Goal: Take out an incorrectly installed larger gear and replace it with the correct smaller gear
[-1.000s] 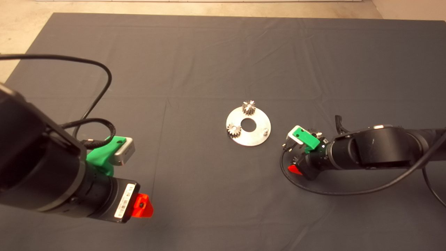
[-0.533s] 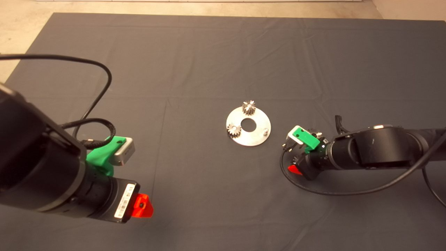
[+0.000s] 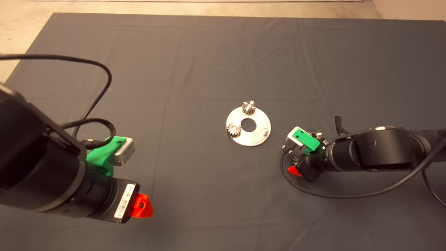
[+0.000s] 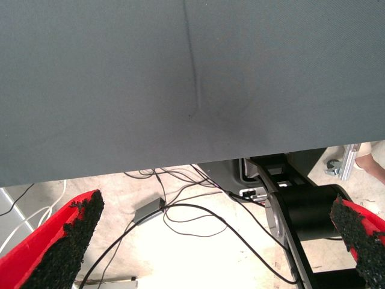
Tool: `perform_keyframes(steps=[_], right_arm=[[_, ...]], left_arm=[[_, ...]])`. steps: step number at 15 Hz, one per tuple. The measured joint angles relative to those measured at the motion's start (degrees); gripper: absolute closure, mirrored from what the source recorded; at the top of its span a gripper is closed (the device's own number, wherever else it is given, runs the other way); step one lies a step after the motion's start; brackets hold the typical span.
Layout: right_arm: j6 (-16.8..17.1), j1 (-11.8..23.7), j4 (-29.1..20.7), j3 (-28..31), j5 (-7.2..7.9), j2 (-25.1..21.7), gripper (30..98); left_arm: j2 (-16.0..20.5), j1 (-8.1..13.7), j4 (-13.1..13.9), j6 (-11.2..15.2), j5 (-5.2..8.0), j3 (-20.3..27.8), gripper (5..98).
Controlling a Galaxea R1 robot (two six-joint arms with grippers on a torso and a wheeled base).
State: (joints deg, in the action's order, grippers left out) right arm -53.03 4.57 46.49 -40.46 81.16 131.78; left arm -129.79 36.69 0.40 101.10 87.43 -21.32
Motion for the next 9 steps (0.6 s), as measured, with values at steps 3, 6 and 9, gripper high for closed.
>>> perform_keyframes(steps=[3,6,9], right_arm=[[0.0,0.0,0.0,0.0,0.01,0.0,68.6],[0.0,0.0,0.0,0.0,0.06,0.0,68.6],[0.0,0.0,0.0,0.0,0.06,0.0,68.6]], left_arm=[[0.0,0.0,0.0,0.0,0.00,0.0,5.8],[0.0,0.0,0.0,0.0,0.00,0.0,5.8],[0.0,0.0,0.0,0.0,0.00,0.0,5.8]])
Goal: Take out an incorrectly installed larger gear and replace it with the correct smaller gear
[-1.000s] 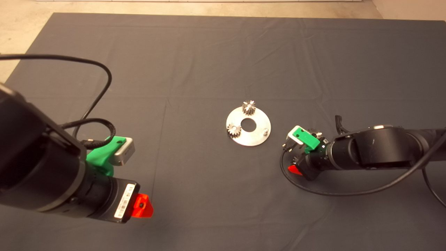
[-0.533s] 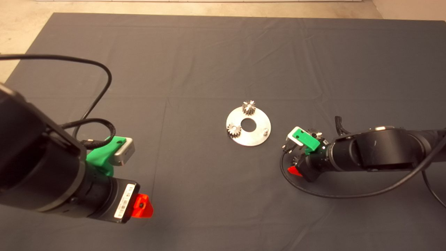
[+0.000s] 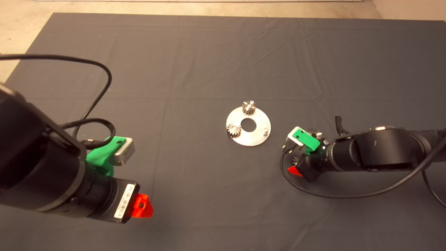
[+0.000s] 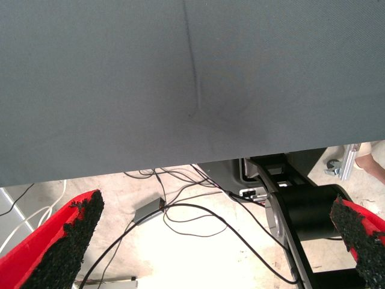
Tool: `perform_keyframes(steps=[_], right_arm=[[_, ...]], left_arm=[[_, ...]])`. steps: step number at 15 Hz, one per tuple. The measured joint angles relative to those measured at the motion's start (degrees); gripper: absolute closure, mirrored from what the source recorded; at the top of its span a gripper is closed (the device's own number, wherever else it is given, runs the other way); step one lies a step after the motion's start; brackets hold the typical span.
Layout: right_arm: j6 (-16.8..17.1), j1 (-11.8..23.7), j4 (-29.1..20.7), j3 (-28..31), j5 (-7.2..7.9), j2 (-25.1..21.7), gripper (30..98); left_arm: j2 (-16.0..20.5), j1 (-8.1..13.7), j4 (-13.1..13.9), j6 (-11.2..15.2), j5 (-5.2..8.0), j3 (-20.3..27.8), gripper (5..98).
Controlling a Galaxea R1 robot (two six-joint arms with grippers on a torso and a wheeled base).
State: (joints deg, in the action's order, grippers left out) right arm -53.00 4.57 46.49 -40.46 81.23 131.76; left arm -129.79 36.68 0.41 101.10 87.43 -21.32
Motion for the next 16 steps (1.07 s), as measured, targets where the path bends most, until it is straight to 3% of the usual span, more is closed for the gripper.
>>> perform_keyframes(steps=[8,16], right_arm=[[0.0,0.0,-0.4,0.2,1.07,0.0,68.6],[0.0,0.0,-0.9,0.7,1.29,0.0,78.2]], left_arm=[[0.0,-0.3,0.0,0.0,0.00,0.0,5.8],[0.0,-0.3,0.0,0.0,0.00,0.0,5.8]])
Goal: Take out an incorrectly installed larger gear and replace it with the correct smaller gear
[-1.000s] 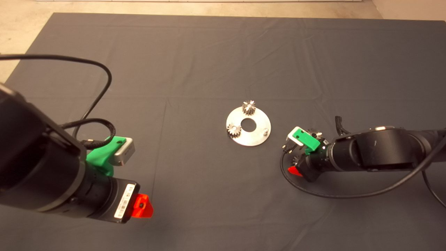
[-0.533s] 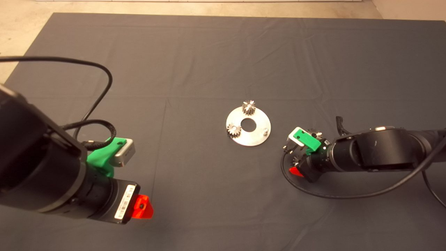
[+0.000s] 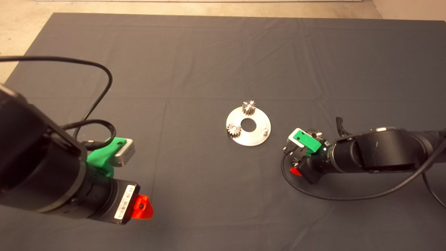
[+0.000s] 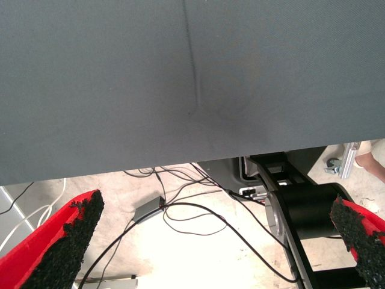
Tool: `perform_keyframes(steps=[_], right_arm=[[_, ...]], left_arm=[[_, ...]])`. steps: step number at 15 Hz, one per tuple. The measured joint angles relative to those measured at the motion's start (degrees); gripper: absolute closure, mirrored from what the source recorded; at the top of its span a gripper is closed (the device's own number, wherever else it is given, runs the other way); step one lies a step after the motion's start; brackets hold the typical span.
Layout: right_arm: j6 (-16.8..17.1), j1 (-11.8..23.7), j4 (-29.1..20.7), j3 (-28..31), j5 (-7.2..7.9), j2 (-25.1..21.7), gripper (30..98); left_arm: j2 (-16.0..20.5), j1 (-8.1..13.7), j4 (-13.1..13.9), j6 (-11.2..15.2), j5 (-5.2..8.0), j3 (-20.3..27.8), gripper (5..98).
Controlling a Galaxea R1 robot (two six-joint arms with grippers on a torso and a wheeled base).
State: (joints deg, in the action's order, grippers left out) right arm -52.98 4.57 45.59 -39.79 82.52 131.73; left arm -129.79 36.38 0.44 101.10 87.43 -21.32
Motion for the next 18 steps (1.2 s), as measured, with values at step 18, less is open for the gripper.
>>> perform_keyframes(steps=[18], right_arm=[[0.2,-1.9,-0.2,1.3,1.05,-0.8,87.8]], left_arm=[[0.0,0.0,0.0,0.0,0.00,0.0,5.8]])
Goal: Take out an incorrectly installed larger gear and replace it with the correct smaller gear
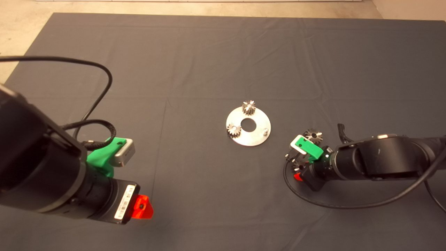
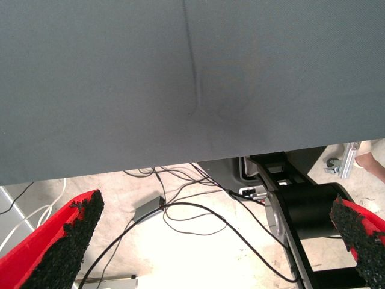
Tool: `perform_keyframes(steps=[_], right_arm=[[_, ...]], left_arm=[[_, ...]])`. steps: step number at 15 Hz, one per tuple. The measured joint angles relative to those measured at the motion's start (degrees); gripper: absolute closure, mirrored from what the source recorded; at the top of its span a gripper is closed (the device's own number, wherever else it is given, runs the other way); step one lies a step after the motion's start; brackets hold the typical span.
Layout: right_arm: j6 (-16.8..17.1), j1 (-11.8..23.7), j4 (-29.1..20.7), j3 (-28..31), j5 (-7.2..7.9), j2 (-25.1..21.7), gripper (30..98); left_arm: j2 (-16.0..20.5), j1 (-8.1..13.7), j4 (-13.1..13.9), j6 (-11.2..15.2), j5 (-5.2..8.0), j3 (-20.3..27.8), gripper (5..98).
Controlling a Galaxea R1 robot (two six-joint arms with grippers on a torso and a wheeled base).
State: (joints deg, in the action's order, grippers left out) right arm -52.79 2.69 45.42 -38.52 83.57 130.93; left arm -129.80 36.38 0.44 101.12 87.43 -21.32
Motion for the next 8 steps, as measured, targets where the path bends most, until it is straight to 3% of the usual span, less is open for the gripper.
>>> perform_keyframes(steps=[6,8], right_arm=[[-0.2,0.1,0.0,0.0,0.09,0.3,88.8],[-0.3,1.8,-0.4,0.0,0.15,1.8,88.8]], left_arm=[[0.0,0.0,0.0,0.0,0.00,0.0,5.8],[0.0,0.0,0.0,0.0,-0.01,0.0,5.8]])
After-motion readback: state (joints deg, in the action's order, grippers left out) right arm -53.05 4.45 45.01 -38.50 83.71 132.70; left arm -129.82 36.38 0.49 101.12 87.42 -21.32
